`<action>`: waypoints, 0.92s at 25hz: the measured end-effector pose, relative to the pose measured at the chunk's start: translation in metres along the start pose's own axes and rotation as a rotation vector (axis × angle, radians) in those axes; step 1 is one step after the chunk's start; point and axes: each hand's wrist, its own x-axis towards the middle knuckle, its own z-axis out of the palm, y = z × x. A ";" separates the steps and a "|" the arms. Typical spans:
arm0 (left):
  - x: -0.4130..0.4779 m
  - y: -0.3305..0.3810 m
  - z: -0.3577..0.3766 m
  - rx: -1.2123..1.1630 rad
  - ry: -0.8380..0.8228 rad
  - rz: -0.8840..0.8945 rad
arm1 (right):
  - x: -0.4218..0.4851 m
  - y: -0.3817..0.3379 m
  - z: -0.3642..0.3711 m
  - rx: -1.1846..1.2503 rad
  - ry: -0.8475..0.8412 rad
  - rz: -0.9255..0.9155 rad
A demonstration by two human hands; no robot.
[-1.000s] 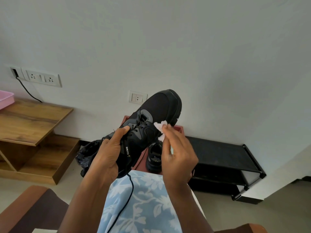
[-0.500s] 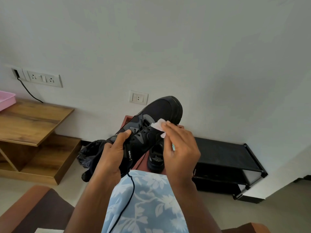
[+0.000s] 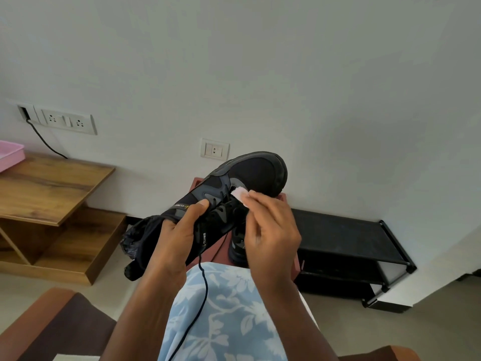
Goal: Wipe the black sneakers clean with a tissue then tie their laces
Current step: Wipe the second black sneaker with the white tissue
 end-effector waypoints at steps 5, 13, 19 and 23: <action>-0.004 0.000 0.001 0.029 -0.013 0.017 | 0.036 0.038 -0.006 -0.133 0.080 0.050; -0.011 0.000 0.005 -0.026 -0.078 0.048 | 0.019 0.025 -0.005 -0.065 0.024 0.071; -0.013 -0.003 0.008 -0.058 -0.092 0.021 | 0.011 0.018 -0.001 -0.099 0.046 0.118; -0.012 -0.001 0.006 -0.004 -0.107 0.076 | 0.003 0.012 0.005 -0.031 -0.064 0.058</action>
